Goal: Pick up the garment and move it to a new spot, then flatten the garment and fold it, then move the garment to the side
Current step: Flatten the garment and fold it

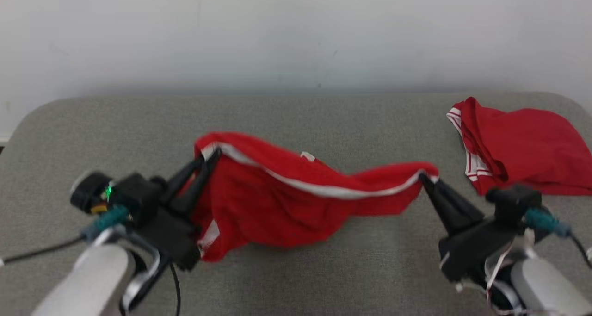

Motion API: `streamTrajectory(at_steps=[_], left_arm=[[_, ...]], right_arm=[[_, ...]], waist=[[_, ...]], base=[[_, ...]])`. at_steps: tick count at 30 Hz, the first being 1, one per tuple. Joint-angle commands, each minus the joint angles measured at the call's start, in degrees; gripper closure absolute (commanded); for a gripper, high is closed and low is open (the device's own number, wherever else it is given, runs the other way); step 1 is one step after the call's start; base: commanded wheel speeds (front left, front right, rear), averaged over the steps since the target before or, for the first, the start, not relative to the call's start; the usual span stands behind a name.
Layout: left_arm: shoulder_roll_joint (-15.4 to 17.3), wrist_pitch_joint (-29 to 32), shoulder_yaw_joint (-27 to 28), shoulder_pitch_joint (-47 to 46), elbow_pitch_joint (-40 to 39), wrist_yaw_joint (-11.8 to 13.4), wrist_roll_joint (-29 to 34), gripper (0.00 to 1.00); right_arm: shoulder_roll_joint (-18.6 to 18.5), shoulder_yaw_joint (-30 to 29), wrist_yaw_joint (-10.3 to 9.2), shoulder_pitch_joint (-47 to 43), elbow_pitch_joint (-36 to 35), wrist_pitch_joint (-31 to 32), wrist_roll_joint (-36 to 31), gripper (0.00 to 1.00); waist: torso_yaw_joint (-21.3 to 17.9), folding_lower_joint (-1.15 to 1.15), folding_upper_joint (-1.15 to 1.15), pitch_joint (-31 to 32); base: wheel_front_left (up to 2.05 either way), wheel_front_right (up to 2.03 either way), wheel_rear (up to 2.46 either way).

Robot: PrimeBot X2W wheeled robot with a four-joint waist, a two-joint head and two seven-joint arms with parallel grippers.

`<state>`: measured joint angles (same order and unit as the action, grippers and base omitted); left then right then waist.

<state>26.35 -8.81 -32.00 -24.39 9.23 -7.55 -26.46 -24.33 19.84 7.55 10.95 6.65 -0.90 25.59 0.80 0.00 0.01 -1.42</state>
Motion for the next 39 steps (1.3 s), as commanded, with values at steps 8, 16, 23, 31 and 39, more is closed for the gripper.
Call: streamTrajectory(at_steps=[8,16,23,31,39], left_arm=[[6.38,7.62,-6.02,-30.71,2.2,0.13,-17.72,1.0],[7.22,11.99,-13.06,-55.37,8.95,0.13,-32.29,1.0],[6.58,10.22,-17.14,-72.75,17.05,0.13,-37.91,1.0],[6.32,8.45,-20.96,-80.75,21.07,0.13,-42.26,1.0],[6.45,5.23,-26.94,-82.13,21.66,0.13,-46.31,1.0]], right_arm=[[1.82,-4.12,-0.16,28.85,5.88,7.18,13.81,1.0],[4.5,-4.67,-0.14,57.63,18.62,11.82,19.02,1.0],[5.24,-4.26,-0.14,76.35,29.92,9.85,17.52,1.0],[4.01,-3.23,-0.15,83.84,36.17,7.67,16.98,1.0],[2.94,-0.75,-0.14,84.2,38.84,5.27,18.97,1.0]], waist=[[-2.8,0.0,-0.01,-13.63],[-4.79,0.0,-0.01,-22.27],[-6.81,0.0,-0.01,-27.1],[-7.5,0.0,-0.01,-28.82],[-7.08,0.0,-0.01,-29.43]], base=[[0.0,0.0,0.0],[0.0,0.0,0.0],[0.0,0.0,0.0],[0.0,0.0,0.0],[0.0,0.0,0.0]])
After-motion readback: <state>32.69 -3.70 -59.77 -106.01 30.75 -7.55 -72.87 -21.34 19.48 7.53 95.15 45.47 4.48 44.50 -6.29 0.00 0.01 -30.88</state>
